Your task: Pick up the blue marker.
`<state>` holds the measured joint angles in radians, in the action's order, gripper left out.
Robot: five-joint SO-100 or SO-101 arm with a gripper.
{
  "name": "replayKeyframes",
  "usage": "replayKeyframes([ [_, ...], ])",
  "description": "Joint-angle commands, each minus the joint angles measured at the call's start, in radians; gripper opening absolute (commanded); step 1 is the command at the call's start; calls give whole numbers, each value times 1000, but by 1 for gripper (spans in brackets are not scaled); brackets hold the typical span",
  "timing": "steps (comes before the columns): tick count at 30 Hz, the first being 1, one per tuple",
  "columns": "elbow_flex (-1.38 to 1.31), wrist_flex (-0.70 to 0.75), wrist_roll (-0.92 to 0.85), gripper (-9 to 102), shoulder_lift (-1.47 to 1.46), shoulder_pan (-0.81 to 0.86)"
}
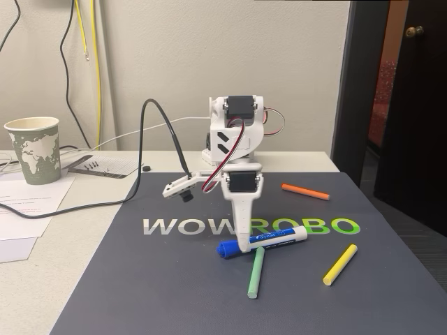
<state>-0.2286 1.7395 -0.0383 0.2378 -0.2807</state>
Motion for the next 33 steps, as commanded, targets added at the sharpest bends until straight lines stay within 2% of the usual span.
replayKeyframes([
  [1, -46, -3, -31, 24, 18, -26],
  [5, -46, 23, -69, 25, 18, -38],
  [15, -46, 87, -318, 29, 9, -44],
  [33, -41, 141, -402, 29, 3, -57],
])
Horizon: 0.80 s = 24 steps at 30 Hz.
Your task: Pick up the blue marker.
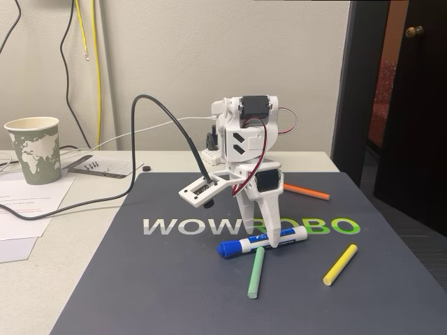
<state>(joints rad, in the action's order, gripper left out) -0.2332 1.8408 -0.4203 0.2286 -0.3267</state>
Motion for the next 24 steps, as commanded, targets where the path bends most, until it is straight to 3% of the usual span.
replayKeyframes([
  [1, -37, 44, -28, 29, 12, -9],
  [16, -37, 92, -130, 29, -2, -6],
  [24, -37, 94, -129, 19, -2, -6],
])
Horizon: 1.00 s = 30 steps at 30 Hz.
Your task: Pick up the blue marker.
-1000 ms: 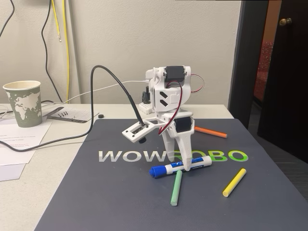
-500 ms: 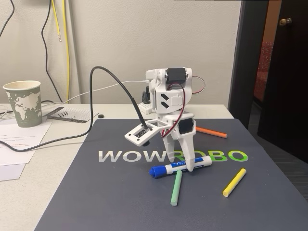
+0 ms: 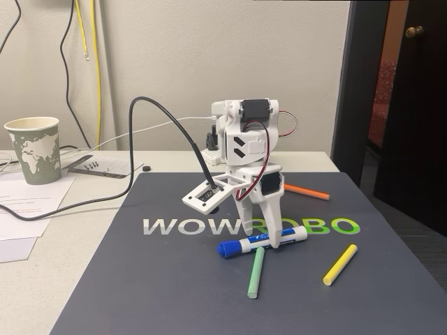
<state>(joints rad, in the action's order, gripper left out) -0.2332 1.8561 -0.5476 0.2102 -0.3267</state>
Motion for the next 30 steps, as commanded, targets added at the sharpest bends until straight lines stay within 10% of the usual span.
replayKeyframes([
  [1, -37, 78, -2, 18, 17, -6],
  [30, -80, 67, 67, 1, 14, -2],
])
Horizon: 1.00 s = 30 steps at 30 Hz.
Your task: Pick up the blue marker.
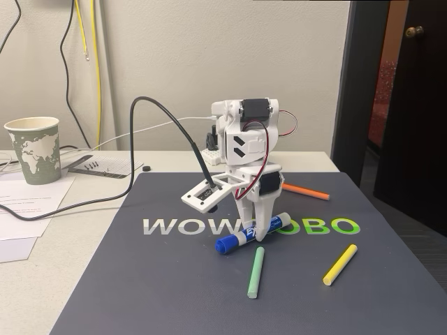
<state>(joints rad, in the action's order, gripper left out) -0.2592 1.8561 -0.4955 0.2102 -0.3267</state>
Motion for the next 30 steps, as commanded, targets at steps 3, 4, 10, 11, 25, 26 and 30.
replayKeyframes([
  [3, -58, 67, 29, 0, 21, -3],
  [4, -58, 67, 38, 0, 29, -3],
  [10, -60, 72, 140, 0, 130, 6],
  [11, -60, 72, 160, 0, 152, 8],
  [25, -49, 193, 390, 0, 497, 89],
  [26, -49, 193, 410, 0, 525, 98],
  [30, 89, 195, 459, 0, 686, 133],
])
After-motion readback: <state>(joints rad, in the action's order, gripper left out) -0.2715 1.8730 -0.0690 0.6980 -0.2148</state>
